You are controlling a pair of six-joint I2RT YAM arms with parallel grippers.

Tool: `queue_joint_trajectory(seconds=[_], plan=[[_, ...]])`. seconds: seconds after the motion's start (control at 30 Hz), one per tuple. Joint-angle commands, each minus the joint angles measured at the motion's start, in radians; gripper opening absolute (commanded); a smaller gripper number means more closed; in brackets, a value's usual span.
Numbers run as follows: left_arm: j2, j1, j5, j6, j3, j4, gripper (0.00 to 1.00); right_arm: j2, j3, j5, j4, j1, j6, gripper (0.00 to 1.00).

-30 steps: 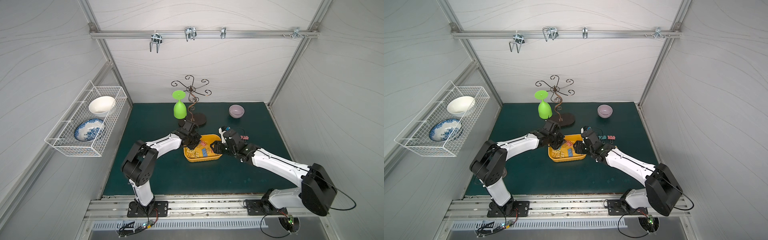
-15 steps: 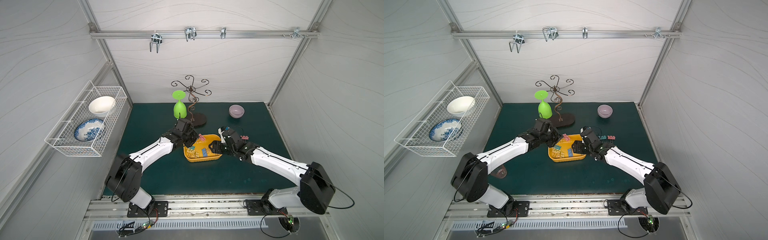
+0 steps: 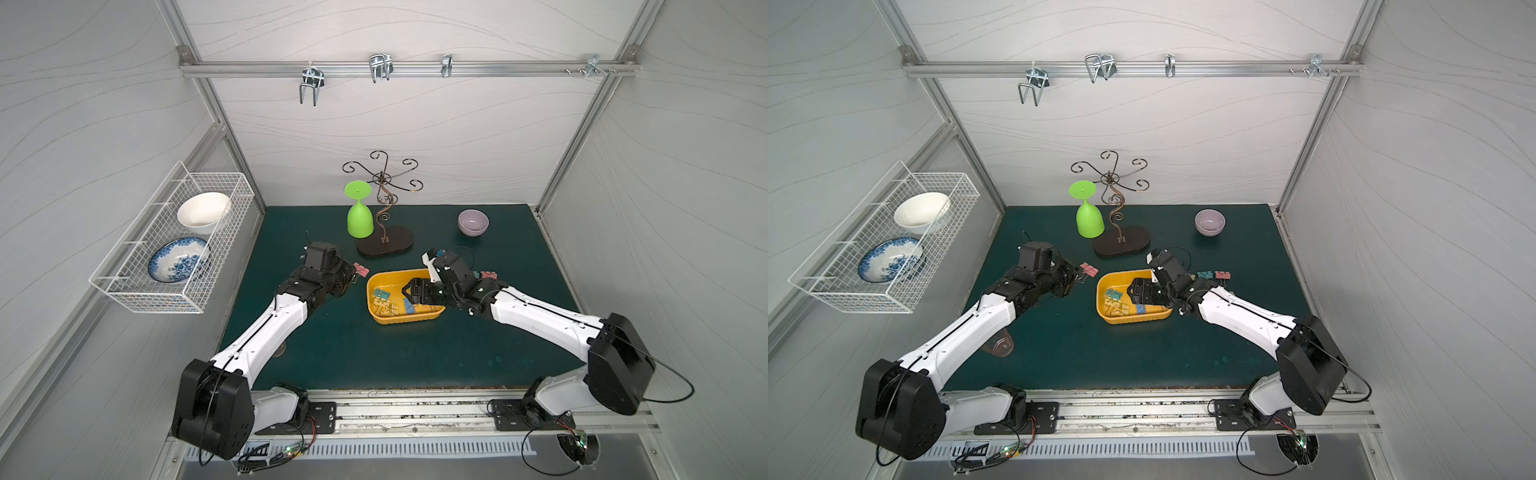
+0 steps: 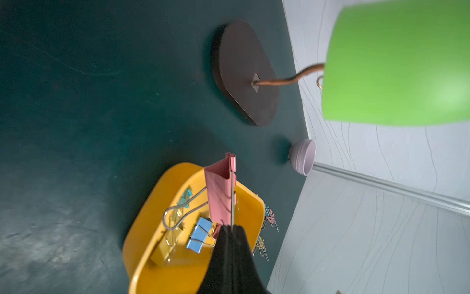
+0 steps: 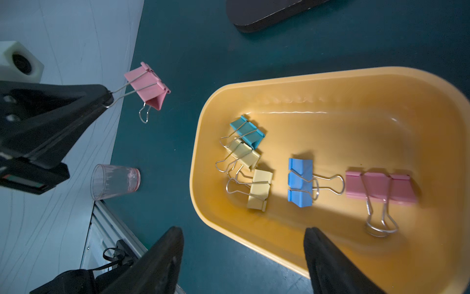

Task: Take out the binder clips from the storage box
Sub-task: Place the binder clip at the center of the board.

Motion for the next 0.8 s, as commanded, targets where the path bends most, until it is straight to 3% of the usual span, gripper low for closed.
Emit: queue_joint_trajectory(seconds=[0.0, 0.37, 0.77], plan=[[-0.040, 0.081, 0.007, 0.014, -0.024, -0.039, 0.00, 0.030, 0.045, -0.016, -0.014, 0.037, -0.036, 0.79], [0.044, 0.296, 0.094, 0.007, -0.095, 0.025, 0.00, 0.138, 0.159, 0.002, -0.006, 0.121, -0.069, 0.89], [0.198, 0.326, 0.121, -0.037, -0.097, 0.105, 0.00, 0.208, 0.213, 0.028, 0.029, 0.183, -0.091, 0.99]])
